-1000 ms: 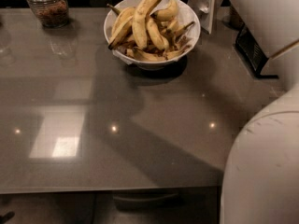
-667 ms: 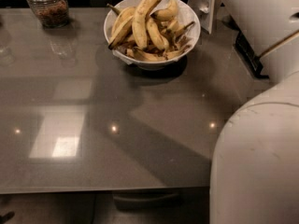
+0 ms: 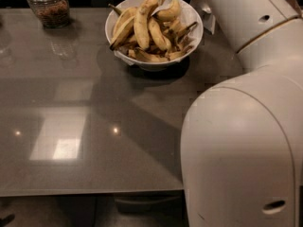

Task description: Pick banana from white bowl

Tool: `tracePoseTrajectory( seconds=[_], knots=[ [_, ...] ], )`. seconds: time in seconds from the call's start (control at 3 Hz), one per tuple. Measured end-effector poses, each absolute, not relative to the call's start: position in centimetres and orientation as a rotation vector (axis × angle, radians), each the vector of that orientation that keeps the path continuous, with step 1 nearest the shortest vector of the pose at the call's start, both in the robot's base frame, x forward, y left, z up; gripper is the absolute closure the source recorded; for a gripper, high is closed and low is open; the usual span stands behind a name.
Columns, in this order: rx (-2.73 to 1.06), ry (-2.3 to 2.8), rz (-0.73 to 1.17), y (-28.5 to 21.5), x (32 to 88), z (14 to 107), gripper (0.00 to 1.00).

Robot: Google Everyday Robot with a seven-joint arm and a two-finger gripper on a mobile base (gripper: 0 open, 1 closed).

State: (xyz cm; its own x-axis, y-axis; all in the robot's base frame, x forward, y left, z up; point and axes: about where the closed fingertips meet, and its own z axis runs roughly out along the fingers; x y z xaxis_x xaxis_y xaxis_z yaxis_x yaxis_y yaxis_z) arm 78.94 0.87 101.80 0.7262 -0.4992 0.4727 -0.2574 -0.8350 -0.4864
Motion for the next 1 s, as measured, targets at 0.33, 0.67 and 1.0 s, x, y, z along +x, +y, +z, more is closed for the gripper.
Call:
tracePoseTrajectory(
  seconds=[0.33, 0.67, 1.0],
  knots=[
    [-2.551, 0.583, -0.847, 1.0, 79.4, 101.4, 0.36],
    [-2.568, 0.592, -0.833, 0.8, 79.6, 100.8, 0.36],
    [-2.584, 0.599, -0.815, 0.7, 79.7, 100.1, 0.35]
  ],
)
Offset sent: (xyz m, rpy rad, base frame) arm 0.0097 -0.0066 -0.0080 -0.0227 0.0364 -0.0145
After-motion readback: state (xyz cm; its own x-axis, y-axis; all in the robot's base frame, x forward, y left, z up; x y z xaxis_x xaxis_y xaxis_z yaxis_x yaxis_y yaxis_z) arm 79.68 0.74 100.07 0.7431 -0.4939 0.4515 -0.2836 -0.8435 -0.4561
